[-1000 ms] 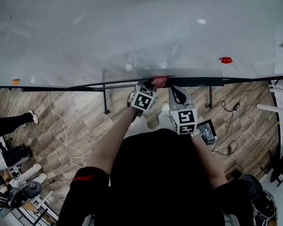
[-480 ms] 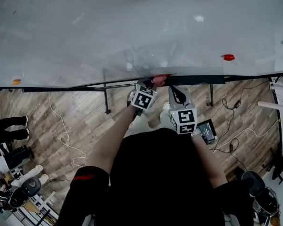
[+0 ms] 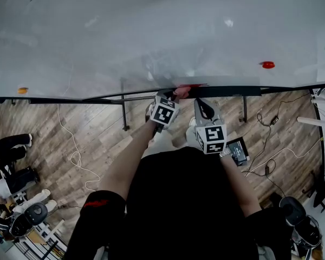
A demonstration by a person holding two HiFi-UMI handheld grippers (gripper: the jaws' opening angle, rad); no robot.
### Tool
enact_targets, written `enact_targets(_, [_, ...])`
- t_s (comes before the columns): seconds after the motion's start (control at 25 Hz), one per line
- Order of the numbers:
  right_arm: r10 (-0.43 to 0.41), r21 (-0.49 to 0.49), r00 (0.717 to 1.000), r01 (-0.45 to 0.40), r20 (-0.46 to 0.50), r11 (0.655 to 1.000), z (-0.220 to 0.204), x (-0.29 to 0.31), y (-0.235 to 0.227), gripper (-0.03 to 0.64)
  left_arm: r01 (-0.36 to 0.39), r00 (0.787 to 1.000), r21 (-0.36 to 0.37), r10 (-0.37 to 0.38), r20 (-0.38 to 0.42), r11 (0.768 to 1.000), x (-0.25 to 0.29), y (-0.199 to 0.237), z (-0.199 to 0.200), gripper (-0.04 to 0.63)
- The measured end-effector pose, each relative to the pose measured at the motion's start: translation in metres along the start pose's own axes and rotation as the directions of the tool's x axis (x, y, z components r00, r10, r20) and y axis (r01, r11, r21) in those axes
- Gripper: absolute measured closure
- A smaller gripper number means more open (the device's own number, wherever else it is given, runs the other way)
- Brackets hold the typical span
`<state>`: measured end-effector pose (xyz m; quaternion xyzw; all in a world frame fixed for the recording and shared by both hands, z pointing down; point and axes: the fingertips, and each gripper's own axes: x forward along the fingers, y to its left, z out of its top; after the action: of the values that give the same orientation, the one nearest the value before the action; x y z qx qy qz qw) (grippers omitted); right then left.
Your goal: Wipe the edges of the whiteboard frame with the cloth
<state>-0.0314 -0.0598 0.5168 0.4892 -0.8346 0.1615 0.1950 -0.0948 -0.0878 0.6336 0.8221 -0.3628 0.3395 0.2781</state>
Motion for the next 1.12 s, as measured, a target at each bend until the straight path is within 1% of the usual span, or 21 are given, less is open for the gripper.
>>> enact_targets(0.36, [-0.007, 0.014, 1.0, 0.007, 0.0, 1.0, -0.003, 0.0, 0.014, 0.615, 0.001, 1.0, 0.003, -0.001, 0.002, 1.0, -0.006, 0.007, -0.003, 0.549])
enact_targets(0.56, [-0.018, 0.025, 1.0, 0.018, -0.005, 1.0, -0.007, -0.001, 0.019, 0.615, 0.008, 1.0, 0.022, -0.008, 0.008, 1.0, -0.008, 0.006, 0.001, 0.549])
enact_targets(0.68, [-0.024, 0.032, 1.0, 0.024, -0.006, 0.999, -0.009, -0.001, 0.023, 0.615, 0.007, 1.0, 0.019, -0.008, 0.018, 1.0, -0.006, 0.01, -0.001, 0.549])
enact_targets(1.12, [-0.038, 0.042, 0.999, 0.039, -0.012, 0.998, -0.01, 0.003, 0.034, 0.615, 0.026, 1.0, 0.014, -0.026, 0.008, 1.0, -0.016, 0.016, -0.005, 0.549])
